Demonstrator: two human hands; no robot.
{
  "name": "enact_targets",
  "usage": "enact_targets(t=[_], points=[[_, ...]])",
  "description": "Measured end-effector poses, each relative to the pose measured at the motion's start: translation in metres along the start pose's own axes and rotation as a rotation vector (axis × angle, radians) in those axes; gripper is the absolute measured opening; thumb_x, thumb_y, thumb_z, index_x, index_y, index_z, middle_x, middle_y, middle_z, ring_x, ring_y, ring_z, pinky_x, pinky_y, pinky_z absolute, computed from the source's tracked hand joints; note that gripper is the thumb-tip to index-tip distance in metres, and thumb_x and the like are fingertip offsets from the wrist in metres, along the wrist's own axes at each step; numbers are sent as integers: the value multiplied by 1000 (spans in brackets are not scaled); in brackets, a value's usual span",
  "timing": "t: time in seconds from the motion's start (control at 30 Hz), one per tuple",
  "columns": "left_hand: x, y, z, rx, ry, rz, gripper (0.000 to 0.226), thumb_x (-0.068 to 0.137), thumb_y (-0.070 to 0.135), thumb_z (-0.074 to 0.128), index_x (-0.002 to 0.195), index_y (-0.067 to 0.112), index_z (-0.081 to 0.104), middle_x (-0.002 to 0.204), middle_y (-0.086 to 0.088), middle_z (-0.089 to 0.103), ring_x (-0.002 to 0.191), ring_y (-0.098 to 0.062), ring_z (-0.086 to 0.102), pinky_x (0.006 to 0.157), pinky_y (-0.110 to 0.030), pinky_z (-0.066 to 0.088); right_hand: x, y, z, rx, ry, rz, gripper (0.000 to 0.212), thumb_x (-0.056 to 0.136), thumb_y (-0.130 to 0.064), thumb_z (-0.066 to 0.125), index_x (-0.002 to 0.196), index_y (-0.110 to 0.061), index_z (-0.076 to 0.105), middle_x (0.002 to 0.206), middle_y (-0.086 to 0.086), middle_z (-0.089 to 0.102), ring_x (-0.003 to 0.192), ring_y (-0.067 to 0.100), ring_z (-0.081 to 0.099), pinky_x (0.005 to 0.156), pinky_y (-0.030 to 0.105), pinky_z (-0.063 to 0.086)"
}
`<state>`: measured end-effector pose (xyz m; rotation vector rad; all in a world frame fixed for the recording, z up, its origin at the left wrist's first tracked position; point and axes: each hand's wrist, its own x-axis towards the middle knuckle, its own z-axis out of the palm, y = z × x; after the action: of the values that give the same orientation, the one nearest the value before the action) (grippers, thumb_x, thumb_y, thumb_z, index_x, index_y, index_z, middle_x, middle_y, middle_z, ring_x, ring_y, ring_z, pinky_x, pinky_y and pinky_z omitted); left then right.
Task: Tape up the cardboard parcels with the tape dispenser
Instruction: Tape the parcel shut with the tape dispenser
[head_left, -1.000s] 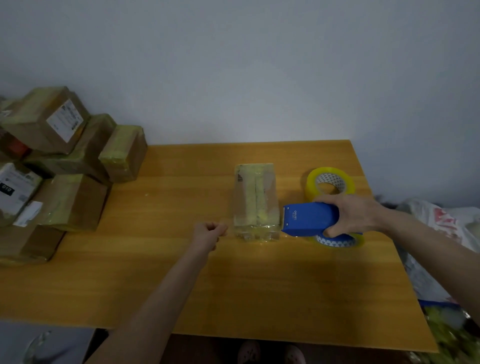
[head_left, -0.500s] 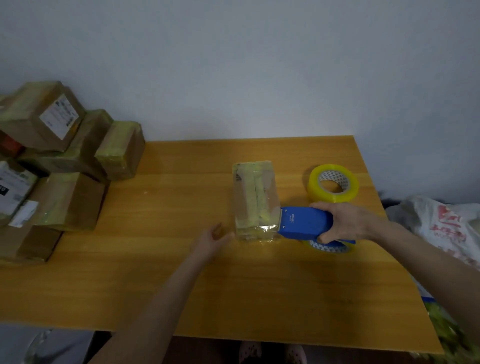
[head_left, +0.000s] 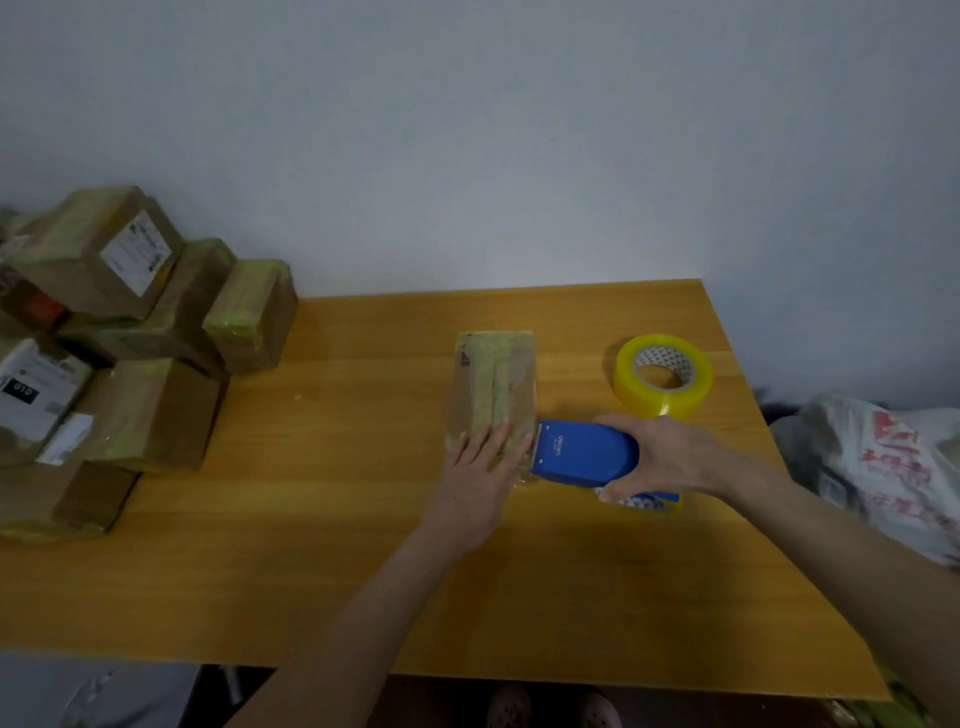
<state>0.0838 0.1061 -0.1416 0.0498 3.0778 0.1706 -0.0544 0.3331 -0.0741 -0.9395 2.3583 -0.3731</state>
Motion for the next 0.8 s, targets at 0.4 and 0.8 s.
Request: enact_targets(t=[0.4,0.8], points=[[4,-5,6,16,19,0,54,104,32,26,150,37,-4,160,2,-4,148,-20,-3,118,-37,-7,-17,43,-12,10,-40,52,64,69,-50,73,125,-45,44,103,-18,59,93,11,59,79,33,51],[4,-3,4,19,6,3,59,102,27,33,150,38,0,161,0,-5,148,-21,-3,118,-39,-5,42,-18,-15,-299,-219,84,58,68,-57,67,120,-37,49,90,-12,57,85,19,57,62,32,46]])
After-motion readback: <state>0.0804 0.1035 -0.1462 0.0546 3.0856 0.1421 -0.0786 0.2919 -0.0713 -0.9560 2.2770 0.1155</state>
